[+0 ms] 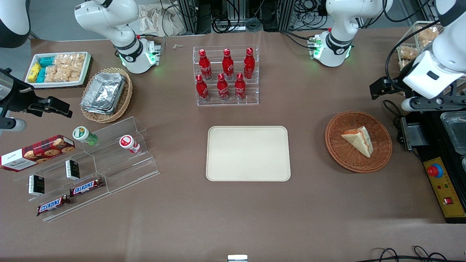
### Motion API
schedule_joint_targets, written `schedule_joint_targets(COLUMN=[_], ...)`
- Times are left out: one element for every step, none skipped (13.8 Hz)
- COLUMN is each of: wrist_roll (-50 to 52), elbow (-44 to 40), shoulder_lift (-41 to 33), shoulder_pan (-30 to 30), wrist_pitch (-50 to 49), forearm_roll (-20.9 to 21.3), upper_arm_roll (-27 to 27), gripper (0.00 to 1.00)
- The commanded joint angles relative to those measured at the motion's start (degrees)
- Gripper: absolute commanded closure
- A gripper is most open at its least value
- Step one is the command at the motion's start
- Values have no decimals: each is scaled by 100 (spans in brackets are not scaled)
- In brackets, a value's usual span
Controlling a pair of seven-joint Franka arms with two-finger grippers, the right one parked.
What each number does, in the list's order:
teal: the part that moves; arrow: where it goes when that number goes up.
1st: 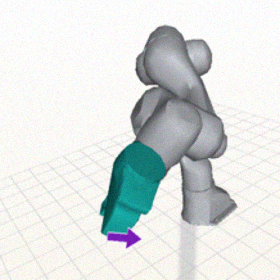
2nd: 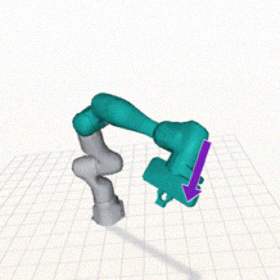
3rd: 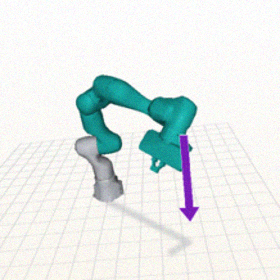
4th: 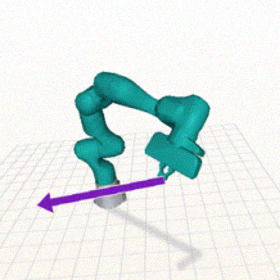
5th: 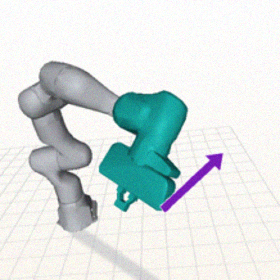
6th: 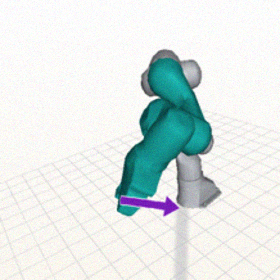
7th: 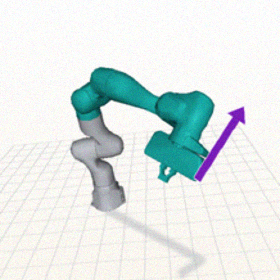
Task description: Place sandwich from basket to tray
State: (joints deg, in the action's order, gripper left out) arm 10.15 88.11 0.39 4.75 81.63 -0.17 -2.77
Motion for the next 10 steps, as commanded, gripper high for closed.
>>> schedule_joint_targets(wrist_roll=[556, 680, 768, 943, 1345, 1645, 1726, 1806, 1954, 2069], elbow=[-22, -13, 13, 22, 22, 92, 232, 337, 573, 915], shoulder_lift=[22, 22, 22, 31, 49, 31, -4, -39, -126, -336], shoulder_pan=[-27, -27, -36, -36, -36, -36, -36, -36, -36, -36], wrist_pitch=[-42, -33, -33, -16, -7, 2, 106, 186, 256, 440], forearm_roll=[8, 43, 60, 69, 69, 69, 69, 78, 78, 96], upper_arm_roll=[214, 224, 250, 320, 382, 452, 505, 592, 628, 637], gripper=[0, 0, 0, 0, 0, 0, 0, 0, 0, 0])
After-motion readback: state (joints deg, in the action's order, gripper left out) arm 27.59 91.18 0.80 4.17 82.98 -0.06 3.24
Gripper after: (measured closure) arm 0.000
